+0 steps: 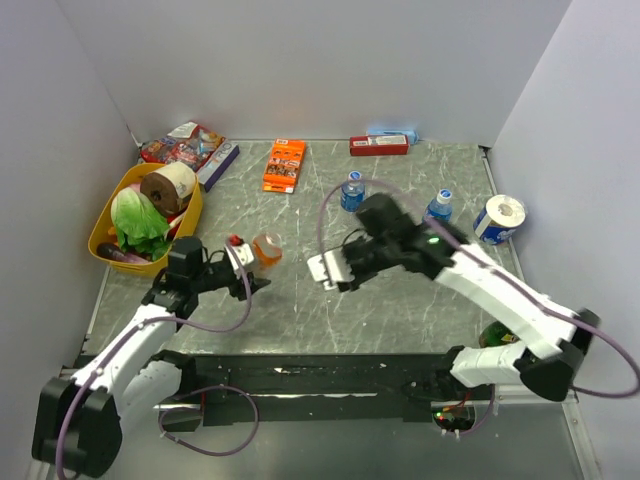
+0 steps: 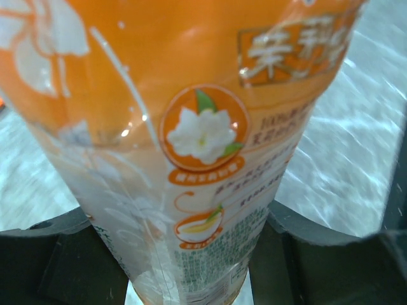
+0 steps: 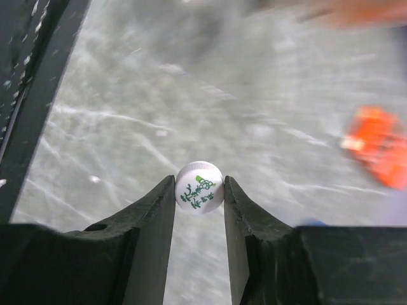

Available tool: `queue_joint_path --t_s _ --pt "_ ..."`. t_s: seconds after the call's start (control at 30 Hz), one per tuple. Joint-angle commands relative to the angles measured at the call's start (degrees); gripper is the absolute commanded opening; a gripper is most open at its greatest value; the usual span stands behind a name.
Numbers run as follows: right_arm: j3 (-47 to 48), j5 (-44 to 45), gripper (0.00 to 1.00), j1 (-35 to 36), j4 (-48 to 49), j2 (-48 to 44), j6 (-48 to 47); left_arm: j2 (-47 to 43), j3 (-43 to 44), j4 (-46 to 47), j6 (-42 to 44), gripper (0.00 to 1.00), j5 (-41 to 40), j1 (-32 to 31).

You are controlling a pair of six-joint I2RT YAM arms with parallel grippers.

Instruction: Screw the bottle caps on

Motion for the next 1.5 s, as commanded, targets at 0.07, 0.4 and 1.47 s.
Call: queue_joint_path --t_s 0.07,0.4,1.47 --pt "17.72 -2.34 0.2 -0.74 -14.83 -3.25 2.22 8.1 6.48 -0.43 14.78 0.37 11.53 -4.3" --pt "32.35 -5.06 0.21 -0.74 -14.31 5.63 7.06 14.71 13.17 -7.2 19.97 0.13 11.1 -11.51" --pt "33.58 -8.58 0.27 2.42 -19.84 11.43 -6.83 13.4 14.75 1.58 14.62 0.01 7.85 -15.47"
